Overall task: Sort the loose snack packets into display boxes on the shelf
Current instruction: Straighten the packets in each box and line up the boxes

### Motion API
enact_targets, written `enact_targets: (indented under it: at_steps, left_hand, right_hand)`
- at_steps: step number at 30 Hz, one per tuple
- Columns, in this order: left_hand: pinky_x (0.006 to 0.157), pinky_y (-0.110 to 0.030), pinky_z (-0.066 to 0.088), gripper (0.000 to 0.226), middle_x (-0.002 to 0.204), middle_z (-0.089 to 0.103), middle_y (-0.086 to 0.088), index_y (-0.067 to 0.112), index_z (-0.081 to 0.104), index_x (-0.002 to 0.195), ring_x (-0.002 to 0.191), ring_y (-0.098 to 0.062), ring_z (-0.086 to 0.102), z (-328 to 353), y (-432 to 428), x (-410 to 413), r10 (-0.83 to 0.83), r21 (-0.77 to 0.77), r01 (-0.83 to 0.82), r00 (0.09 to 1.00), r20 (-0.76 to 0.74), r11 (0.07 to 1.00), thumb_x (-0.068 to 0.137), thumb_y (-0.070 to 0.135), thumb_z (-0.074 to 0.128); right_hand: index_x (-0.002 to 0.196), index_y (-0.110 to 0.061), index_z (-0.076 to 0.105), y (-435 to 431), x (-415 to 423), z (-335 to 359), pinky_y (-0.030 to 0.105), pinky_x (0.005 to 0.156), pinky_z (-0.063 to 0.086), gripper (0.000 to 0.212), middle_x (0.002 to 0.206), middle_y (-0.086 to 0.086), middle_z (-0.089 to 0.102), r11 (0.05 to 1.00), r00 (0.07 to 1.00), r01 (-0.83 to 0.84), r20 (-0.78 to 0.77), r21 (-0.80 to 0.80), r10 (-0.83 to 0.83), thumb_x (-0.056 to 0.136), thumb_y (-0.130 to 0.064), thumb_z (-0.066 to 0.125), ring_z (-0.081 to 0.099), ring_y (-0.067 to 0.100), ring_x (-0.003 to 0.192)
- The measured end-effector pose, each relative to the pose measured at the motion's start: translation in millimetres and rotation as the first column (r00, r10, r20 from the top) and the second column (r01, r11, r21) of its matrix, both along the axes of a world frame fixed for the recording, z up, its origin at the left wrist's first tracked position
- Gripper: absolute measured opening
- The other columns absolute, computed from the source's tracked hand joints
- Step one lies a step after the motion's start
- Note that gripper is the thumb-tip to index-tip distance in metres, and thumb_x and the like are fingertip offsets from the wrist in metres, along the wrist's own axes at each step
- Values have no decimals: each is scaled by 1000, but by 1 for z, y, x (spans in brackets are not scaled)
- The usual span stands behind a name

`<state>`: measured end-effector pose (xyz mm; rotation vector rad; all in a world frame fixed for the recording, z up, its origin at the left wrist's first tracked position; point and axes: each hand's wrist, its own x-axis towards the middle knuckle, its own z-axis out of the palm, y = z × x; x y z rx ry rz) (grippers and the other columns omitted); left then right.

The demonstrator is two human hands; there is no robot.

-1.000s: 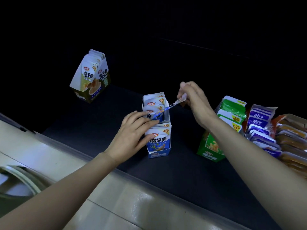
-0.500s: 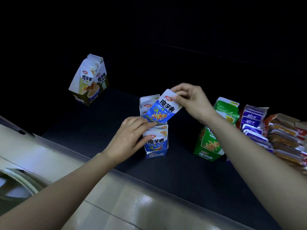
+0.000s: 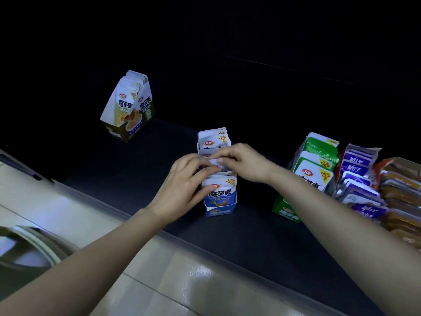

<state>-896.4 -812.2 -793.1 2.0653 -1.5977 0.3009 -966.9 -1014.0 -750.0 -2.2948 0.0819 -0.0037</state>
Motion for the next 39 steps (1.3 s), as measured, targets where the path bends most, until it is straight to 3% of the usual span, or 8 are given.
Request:
enact_targets:
  at_steps: [5,8,12,16,19,26,32,39]
  left_hand:
    - [116,-37,25,40,151,32,-10,19,59,129,143,-25,27,1,-1,1,-1,11,2,997,-81,1000,96,40,55]
    - [110,-43,33,38,137,51,1,18,58,128,127,-18,48,0,-2,3,-38,46,43,993,-110,998,97,39,53]
    - [103,-34,36,37,127,56,5,17,58,126,116,-17,54,-3,-2,2,-19,40,25,990,-141,999,98,39,52]
    - [102,-30,35,38,127,55,6,17,58,127,118,-15,53,-3,-2,3,-22,46,28,990,-141,999,98,41,51]
    - [102,-30,35,37,126,56,6,18,58,127,117,-15,53,-3,-2,2,-26,35,31,990,-139,999,97,40,52]
    - [104,-32,33,38,125,55,0,17,59,127,124,-21,47,-1,-1,3,-14,13,15,997,-76,1000,96,38,56]
    - [114,-37,24,39,147,34,-8,18,60,127,141,-26,27,-1,-3,1,55,10,-54,997,-63,998,95,39,56]
    - [109,-37,32,38,147,43,-3,16,57,127,135,-21,41,0,-2,3,15,35,-12,996,-85,999,97,38,53]
  right_hand:
    - [101,-13,62,-10,-13,3,27,83,52,18,87,4,72,983,999,40,19,181,-44,92,2,57,68,16,89]
    - [98,-9,64,-13,-15,0,24,84,53,22,91,5,72,951,990,109,59,289,-131,93,6,49,69,12,90]
    - [101,-16,73,-27,-3,-7,18,79,42,22,104,1,56,937,892,348,319,-31,-321,90,-2,60,55,11,98]
    - [109,-19,73,-22,14,-14,28,92,44,23,111,-1,45,930,954,283,167,-237,-248,86,-17,72,48,16,110]
    - [95,-16,74,-13,18,-18,36,92,47,14,107,-2,48,919,957,284,134,-273,-257,82,-19,77,51,14,106]
    - [89,-14,69,-23,3,-6,20,89,38,6,111,2,54,974,926,173,363,-149,-108,86,-19,69,47,13,106]
    - [96,-6,59,-19,-10,-1,37,79,51,5,80,6,72,999,994,42,103,8,-42,94,-10,61,68,19,83]
    - [100,-10,60,-17,-6,-5,16,76,46,7,79,-2,72,990,976,130,172,52,-137,93,-11,61,67,2,83]
